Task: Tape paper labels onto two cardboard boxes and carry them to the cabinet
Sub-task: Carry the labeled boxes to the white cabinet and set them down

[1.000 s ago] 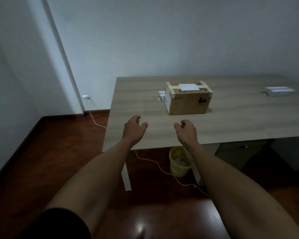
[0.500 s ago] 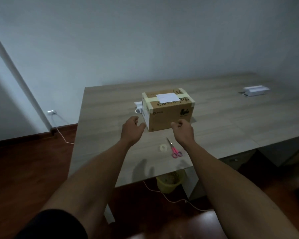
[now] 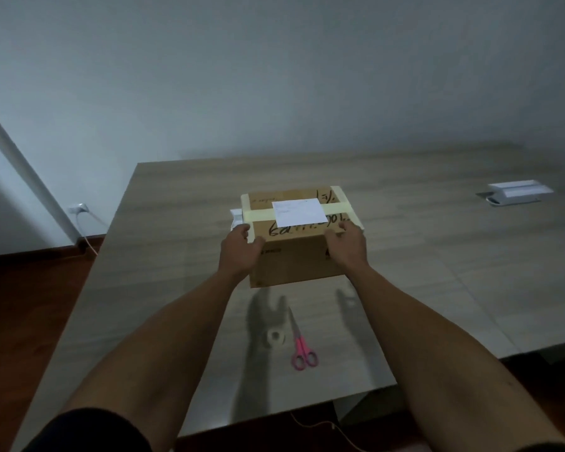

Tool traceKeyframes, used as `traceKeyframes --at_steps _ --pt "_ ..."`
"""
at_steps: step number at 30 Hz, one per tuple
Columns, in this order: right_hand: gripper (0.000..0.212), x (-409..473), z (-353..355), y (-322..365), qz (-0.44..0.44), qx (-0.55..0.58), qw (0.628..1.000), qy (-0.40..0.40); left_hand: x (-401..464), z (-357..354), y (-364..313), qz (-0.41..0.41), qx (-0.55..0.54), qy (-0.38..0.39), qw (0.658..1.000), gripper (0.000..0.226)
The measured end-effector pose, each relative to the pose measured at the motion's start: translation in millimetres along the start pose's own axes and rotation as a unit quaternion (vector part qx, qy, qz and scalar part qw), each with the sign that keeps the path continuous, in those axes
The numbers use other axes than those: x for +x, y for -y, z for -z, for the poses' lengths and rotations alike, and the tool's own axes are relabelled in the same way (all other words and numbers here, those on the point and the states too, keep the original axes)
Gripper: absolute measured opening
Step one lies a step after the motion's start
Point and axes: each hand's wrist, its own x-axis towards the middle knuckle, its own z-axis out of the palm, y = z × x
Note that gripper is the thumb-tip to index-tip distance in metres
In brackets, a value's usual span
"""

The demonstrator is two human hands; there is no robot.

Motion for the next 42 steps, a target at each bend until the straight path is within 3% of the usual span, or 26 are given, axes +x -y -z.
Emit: traceKeyframes --at_steps 8,13,16,19,25,42 --pt "0.054 109 -3 -34 -0.005 -0.066 0.998 0.017 63 -42 -1 0.053 0.023 -0.042 0.997 0.066" --pt "0.043 148 -11 -58 -0.013 -0.082 0.996 0.014 88 -56 8 0.04 0.02 -0.052 0.998 0.042" --pt "0.048 162 -15 -70 -0.024 -0.046 0.998 0.036 101 -62 18 0.061 0.011 -0.053 0.997 0.048" --pt "0.049 168 -19 -80 -0.03 -0.015 0.999 0.042 105 -71 26 0.087 0.016 -0.059 0.994 0.058" --pt "0.07 171 -27 -87 -0.056 -0.003 0.998 0.021 109 -80 31 0.121 0.06 -0.085 0.987 0.075" --pt "0.064 155 12 -32 -0.036 -0.024 0.999 -0.032 106 -44 -19 0.078 0.117 -0.118 0.983 0.063"
